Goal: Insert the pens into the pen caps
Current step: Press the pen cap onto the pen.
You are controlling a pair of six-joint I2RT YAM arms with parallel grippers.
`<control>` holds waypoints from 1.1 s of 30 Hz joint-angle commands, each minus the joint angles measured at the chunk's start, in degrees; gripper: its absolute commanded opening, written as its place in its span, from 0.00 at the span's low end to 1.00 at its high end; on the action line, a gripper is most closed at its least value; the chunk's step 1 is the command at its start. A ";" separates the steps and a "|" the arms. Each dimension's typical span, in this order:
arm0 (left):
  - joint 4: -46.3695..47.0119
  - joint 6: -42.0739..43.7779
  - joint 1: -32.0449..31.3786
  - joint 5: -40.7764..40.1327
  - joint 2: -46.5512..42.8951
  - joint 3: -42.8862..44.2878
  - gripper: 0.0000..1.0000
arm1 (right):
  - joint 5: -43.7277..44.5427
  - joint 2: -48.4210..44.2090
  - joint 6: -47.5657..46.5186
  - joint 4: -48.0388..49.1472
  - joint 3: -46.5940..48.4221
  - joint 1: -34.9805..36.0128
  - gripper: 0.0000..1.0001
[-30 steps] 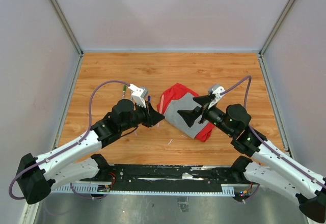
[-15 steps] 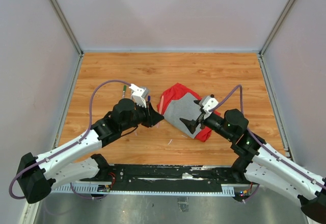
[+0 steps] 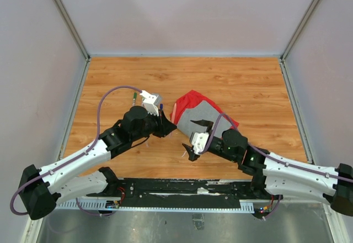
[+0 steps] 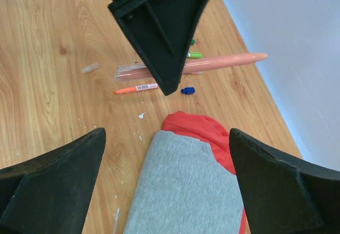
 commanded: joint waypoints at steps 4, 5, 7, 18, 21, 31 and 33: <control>0.76 0.06 -0.24 0.48 0.23 1.77 0.00 | 3.75 5.49 -12.27 14.05 -3.09 4.06 0.98; 0.81 0.06 -0.24 0.54 0.23 1.85 0.00 | 3.82 6.35 -13.18 15.48 -3.28 4.53 0.98; 0.77 0.06 -0.24 0.75 0.10 1.91 0.01 | 3.96 8.03 -15.28 18.25 -3.59 5.24 0.98; 0.78 -0.19 -0.24 1.57 0.06 1.97 0.00 | 4.06 16.23 -19.60 27.47 -2.62 6.78 0.98; 0.85 -0.29 -0.24 1.55 -0.03 1.96 0.00 | 3.62 17.39 -19.09 28.67 -2.65 7.11 0.98; 1.14 -0.38 -0.24 1.93 0.45 2.03 0.01 | 2.48 19.54 -13.54 33.49 -2.56 7.58 0.99; 1.13 -0.38 -0.24 1.99 0.45 1.98 0.01 | 3.74 20.54 -13.66 34.57 -2.33 7.58 0.99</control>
